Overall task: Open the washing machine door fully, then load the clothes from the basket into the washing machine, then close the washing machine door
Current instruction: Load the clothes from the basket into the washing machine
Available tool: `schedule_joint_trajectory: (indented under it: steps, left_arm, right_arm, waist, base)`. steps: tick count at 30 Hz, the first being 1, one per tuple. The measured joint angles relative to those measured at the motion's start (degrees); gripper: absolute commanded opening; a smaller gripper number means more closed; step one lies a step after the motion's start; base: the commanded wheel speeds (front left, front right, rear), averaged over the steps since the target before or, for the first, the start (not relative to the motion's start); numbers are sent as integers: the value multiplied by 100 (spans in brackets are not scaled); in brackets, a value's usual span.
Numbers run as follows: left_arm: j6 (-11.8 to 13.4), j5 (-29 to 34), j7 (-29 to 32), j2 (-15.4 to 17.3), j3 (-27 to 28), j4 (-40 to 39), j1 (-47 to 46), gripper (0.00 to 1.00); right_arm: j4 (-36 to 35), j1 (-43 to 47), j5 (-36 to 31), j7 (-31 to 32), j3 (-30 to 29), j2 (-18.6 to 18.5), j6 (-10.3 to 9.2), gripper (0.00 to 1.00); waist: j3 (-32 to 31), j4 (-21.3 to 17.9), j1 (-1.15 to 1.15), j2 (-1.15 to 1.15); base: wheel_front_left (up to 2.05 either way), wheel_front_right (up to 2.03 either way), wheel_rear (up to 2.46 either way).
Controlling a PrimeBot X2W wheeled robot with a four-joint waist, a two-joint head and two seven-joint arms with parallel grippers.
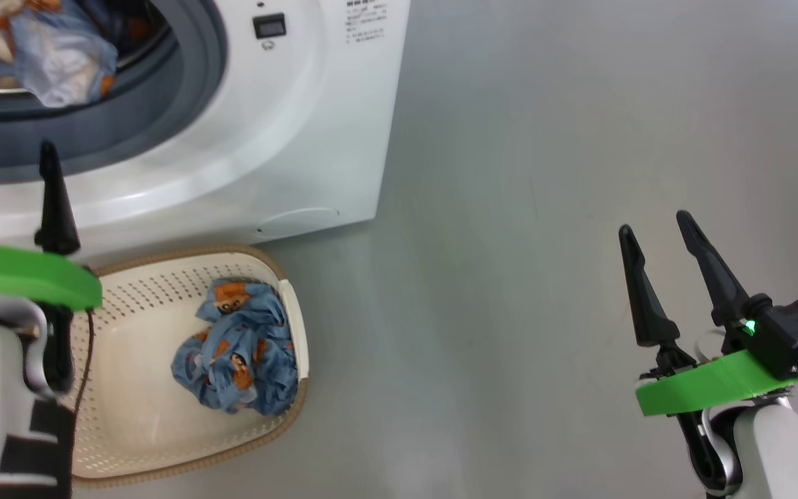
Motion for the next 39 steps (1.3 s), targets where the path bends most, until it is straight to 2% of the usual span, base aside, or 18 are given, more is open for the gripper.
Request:
schedule_joint_trajectory:
  steps: [9, 21, 39]
  left_arm:
    - [-1, 4, 0, -98, -52, -631, 1183, 100]
    - [-1, 23, 1, -168, -49, -1237, 2228, 100]
    - [-1, 382, 1, -438, 248, -2190, 3439, 100]
  right_arm:
    - [42, 471, 5, 0, -41, -160, 0, 100]
    - [62, 917, 12, 0, -67, -325, 0, 100]
    - [92, 1298, 123, 0, -192, -417, 0, 100]
  waist:
    - [-564, 209, 0, 0]
    - [-1105, 489, 0, 0]
    - [-1552, 706, 0, 0]
  base:
    - [0, 0, 0]
    - [0, 0, 0]
    - [0, 0, 0]
